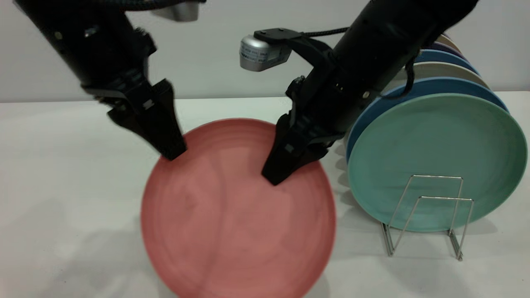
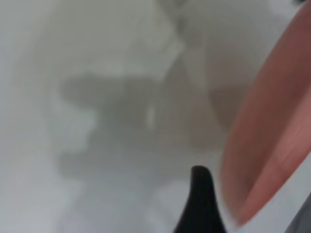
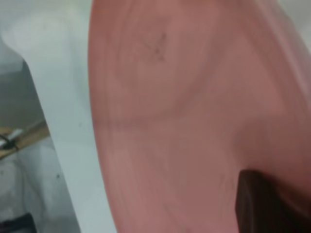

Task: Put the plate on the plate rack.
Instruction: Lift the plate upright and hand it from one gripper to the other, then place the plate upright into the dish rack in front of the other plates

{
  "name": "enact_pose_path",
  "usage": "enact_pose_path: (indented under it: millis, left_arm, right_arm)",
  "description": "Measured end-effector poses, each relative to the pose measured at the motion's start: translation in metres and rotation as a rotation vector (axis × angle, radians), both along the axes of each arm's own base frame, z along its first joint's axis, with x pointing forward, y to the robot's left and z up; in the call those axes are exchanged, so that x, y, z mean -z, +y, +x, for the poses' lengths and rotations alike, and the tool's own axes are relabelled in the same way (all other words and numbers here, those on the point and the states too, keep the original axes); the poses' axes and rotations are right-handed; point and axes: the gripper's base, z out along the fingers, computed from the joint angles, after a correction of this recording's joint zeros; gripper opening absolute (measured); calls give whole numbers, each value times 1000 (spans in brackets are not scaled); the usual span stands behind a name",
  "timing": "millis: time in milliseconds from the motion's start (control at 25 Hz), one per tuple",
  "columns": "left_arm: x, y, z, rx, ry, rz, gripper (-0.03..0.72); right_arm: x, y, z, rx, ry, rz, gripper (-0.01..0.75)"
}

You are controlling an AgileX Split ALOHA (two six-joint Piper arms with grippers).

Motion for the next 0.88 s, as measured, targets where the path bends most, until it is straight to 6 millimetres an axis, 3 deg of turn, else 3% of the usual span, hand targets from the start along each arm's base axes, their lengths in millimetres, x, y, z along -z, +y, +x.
enact_pose_path:
  millis: [160,320,600,880]
  left_arm:
    - [2,10,-1,-52,20,109,641]
    - [3,18,2,-153,15,178,582]
    - [3,48,15,-413,17,171,498]
    - [3,70,23,-582,24,154,485]
  right_arm:
    - [-21,-3,-2,-24,-14,-26,102]
    - [-46,-10,-8,-39,-48,-61,102]
    - [-79,-30,-19,15,-68,-210,102]
    - [-109,-47,-32,61,-122,-327,102]
